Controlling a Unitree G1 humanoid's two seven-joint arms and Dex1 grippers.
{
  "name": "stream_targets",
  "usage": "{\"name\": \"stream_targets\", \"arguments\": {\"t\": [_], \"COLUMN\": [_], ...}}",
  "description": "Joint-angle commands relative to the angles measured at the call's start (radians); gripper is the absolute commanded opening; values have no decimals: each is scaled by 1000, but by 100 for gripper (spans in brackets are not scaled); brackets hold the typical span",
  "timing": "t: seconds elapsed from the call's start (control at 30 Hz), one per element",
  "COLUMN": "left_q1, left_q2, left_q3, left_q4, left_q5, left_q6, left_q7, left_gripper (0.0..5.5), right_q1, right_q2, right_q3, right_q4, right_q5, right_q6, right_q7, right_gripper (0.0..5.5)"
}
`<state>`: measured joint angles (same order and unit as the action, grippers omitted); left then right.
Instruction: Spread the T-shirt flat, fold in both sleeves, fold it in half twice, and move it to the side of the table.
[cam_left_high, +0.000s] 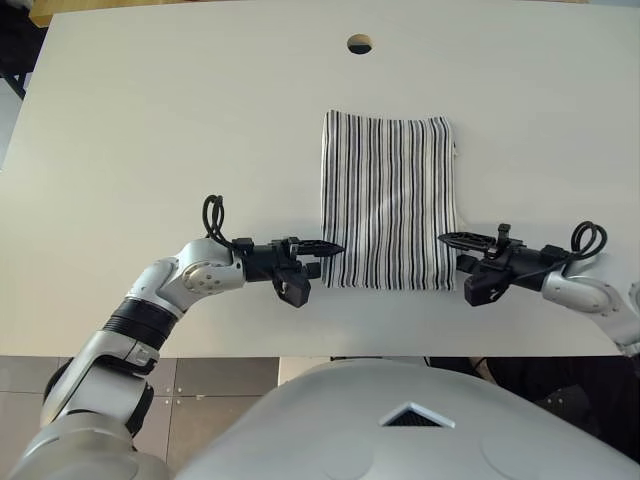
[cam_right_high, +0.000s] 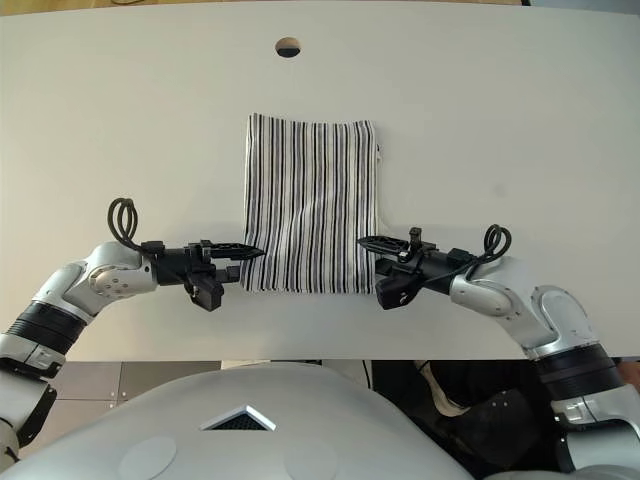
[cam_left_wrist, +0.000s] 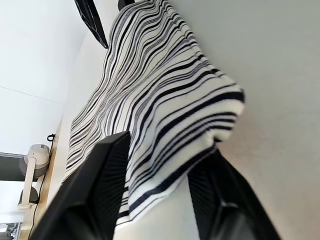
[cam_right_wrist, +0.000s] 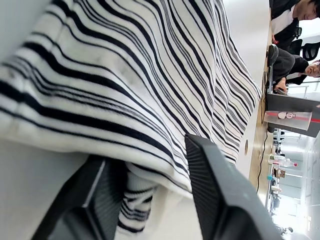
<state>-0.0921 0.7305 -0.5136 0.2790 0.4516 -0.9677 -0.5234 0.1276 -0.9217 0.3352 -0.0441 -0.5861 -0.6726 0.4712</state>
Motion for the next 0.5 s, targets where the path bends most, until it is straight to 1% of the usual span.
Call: {"name": "stream_targets", "arguments": {"t": [0.03,0.1,0.17,0.2,0.3,0.43,0.5], "left_q1": [31,34,35,37,42,84,145], "left_q2": [8,9,9,9,12,40,71], "left_q3": [-32,-32,-32,-32,-27,-15,-9], "left_q4": [26,34,34,35,45,28,-18], "left_q5": [36,26,8,4,0,-24,-42], "left_q6": [0,-5,-10,-12,-14,-12,-8], "left_q7": [-26,-27,-33,-33,-27,-31,-37], "left_gripper": [126,100,65,52,12,10,10], "right_q1": [9,6,6,9,11,53,96], "right_q2": [5,5,4,5,6,2,-5], "right_q3": [37,38,37,31,5,-17,-21], "right_q4": [60,65,68,65,58,26,-7], "right_q5": [-62,-62,-56,-46,11,133,184], "right_q6": [14,14,14,16,18,-1,-25], "right_q7": [24,20,14,9,-1,13,19], "right_gripper": [113,74,21,13,12,12,12]}}
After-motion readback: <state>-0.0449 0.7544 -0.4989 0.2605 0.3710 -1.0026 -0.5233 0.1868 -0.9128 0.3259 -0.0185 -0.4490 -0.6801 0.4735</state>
